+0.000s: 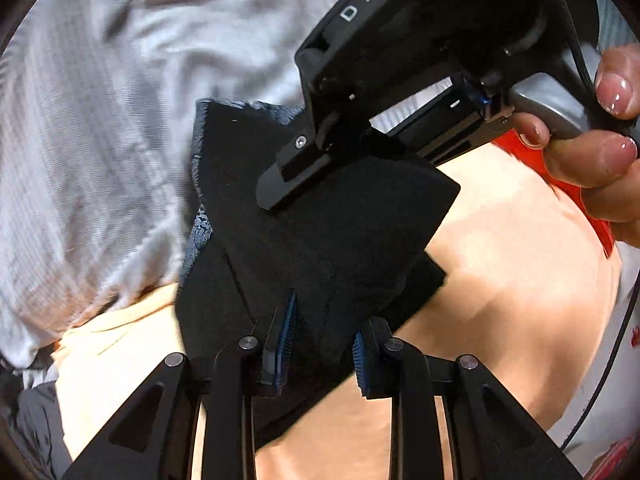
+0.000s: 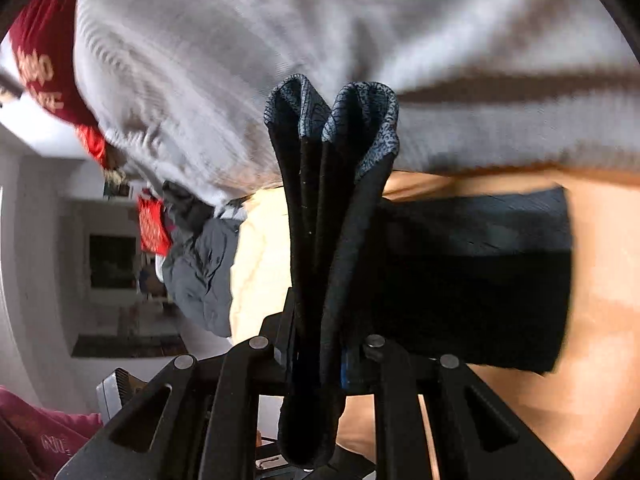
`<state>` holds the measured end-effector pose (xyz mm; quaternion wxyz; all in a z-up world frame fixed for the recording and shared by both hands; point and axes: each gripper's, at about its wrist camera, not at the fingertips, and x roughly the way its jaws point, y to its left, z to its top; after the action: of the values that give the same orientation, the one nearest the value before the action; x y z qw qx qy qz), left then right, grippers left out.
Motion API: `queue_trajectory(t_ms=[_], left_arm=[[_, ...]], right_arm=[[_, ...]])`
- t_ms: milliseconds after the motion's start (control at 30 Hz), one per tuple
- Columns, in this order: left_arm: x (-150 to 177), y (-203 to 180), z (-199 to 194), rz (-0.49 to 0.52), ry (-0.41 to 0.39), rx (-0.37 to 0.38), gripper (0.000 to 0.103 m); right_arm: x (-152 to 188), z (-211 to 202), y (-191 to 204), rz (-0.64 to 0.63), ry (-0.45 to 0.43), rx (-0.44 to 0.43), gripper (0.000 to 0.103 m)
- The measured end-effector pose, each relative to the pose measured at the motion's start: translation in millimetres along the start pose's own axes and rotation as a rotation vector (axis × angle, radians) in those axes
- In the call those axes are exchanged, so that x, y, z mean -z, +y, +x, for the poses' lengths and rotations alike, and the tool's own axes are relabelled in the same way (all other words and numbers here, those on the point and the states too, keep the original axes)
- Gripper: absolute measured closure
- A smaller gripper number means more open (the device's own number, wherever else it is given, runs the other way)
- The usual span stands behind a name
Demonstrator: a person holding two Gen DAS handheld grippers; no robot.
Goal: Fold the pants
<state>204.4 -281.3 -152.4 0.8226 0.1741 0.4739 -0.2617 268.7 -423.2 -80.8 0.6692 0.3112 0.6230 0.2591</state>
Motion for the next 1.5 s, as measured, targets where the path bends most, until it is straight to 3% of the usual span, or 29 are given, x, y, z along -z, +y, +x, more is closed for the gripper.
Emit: queue_trajectory(t_ms=[200,400,533,600,633,733,833,900,933,1033,1100,1133,1233,1400,1433,1500], left_arm=[[-3,-34,55,0.050,0.107,-0.014,0.076],[5,-52,82,0.076,0.175,-0.036,0.076],[10,-63,82,0.121,0.177,-0.079,0.074],[11,-66,76,0.112,0.177,-0.057,0.052],[12,-64,69,0.095,0.171,-0.034,0.047],[13,-60,44,0.086,0.147,-0.007,0.046],[11,-38,28,0.026,0.149,-0.011,0.046],[6,-8,25,-0.103,0.180,-0.003,0.046],[6,4,26,-0.162,0.196,-0.001,0.046],[12,53,40,-0.347,0.252,-0.038,0.046],[14,71,48,-0.393,0.273,-0.079,0.046],[17,77,52,-0.412,0.281,-0.096,0.046],[24,81,66,-0.463,0.330,-0.076,0.046],[39,75,86,-0.516,0.374,-0.070,0.045],[39,74,87,-0.513,0.371,-0.075,0.043],[40,71,90,-0.513,0.372,-0.075,0.027]], right_arm=[[11,-2,-89,0.133,-0.018,0.008,0.087],[24,9,-142,0.217,-0.013,-0.004,0.087],[32,13,-160,0.252,-0.011,-0.021,0.086],[36,11,-165,0.259,-0.016,-0.027,0.085],[37,9,-166,0.260,-0.020,-0.020,0.085],[40,5,-167,0.274,-0.021,0.005,0.084],[43,-3,-161,0.290,-0.014,0.057,0.075],[46,-15,-150,0.270,-0.027,0.181,0.055],[47,-20,-143,0.250,-0.037,0.238,0.055],[55,-37,-118,0.168,-0.075,0.351,0.057],[59,-44,-102,0.124,-0.099,0.396,0.077],[59,-44,-93,0.107,-0.110,0.406,0.079],[58,-35,-77,0.055,-0.124,0.417,0.080],[55,10,-57,-0.026,-0.053,0.503,0.080],[55,14,-56,-0.040,-0.048,0.528,0.080],[57,25,-58,-0.071,-0.024,0.585,0.080]])
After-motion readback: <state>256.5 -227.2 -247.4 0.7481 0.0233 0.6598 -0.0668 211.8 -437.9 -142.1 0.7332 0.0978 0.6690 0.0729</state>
